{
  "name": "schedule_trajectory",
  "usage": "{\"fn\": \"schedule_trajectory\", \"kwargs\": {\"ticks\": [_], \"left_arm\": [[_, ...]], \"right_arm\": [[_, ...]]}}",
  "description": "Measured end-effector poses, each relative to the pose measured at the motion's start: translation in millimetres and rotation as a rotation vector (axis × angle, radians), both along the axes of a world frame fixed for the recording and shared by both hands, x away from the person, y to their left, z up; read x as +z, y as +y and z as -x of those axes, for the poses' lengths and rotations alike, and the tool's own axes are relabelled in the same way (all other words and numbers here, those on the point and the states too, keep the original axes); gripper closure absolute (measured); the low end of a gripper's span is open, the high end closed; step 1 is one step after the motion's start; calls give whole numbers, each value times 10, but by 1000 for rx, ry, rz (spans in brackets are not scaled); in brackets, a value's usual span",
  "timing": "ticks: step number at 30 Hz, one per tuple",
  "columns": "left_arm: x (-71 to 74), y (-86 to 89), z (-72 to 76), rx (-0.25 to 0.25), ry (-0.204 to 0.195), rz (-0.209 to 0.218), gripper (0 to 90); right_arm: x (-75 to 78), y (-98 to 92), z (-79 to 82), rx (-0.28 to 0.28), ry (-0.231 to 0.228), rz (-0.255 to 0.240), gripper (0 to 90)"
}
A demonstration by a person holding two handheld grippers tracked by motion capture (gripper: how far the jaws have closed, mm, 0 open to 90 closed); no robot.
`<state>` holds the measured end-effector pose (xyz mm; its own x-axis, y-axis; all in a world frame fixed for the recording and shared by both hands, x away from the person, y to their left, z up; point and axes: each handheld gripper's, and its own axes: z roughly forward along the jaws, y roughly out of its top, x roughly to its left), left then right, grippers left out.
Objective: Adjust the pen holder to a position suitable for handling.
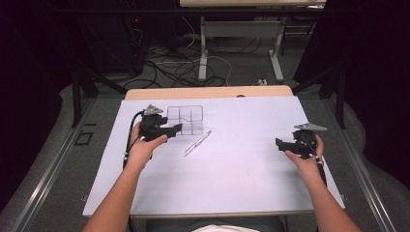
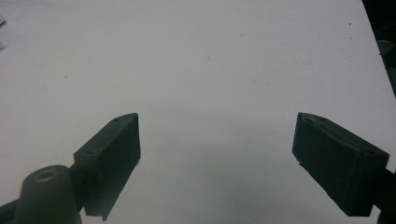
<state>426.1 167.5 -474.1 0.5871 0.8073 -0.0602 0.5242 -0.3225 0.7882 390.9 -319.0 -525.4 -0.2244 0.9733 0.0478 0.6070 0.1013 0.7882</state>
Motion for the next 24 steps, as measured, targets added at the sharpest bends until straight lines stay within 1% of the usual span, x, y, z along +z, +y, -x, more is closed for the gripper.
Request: {"fn": "schedule_trajectory", "kwargs": {"ticks": [1,2,3,4,5,7,8,9,11,13,14,15,18,20,22,23,24], "left_arm": [[-38,-7,22,-15,-6,-38,269],[-59,-22,28,-21,24,-66,270],[-91,-41,36,-25,19,-73,270],[-111,-55,49,-31,25,-75,270],[-130,-68,53,-41,21,-75,270],[-155,-98,67,-54,27,-75,265],[-171,-111,66,-66,32,-66,253],[-181,-131,71,-67,41,-69,236],[-205,-166,75,-82,43,-64,226],[-231,-196,75,-94,47,-44,214],[-237,-203,74,-95,53,-43,208],[-257,-219,71,-95,59,-26,202],[-296,-244,66,-99,80,-4,172],[-315,-255,64,-109,80,4,160],[-328,-269,66,-99,92,6,145],[-335,-274,64,-99,97,14,134],[-341,-290,68,-84,124,39,122]], "right_arm": [[-1,2,-2,4,-2,2,150],[-2,1,-4,5,-2,4,150],[-6,-1,-7,4,-1,5,150],[-9,0,-8,4,-1,0,151],[-12,1,-10,3,1,-2,151],[-15,0,-13,7,3,-4,150],[-16,1,-14,8,3,-6,150],[-17,4,-15,6,3,-7,151],[-19,4,-16,9,3,-6,151],[-20,0,-15,8,3,-8,150],[-21,-1,-16,6,4,-9,150],[-21,-4,-15,7,5,-12,150],[-23,-21,-15,5,6,-19,151],[-24,-25,-13,0,8,-23,151],[-25,-36,-12,0,8,-21,151],[-26,-37,-12,-1,9,-24,150],[-27,-37,-12,-1,10,-24,151]]}}
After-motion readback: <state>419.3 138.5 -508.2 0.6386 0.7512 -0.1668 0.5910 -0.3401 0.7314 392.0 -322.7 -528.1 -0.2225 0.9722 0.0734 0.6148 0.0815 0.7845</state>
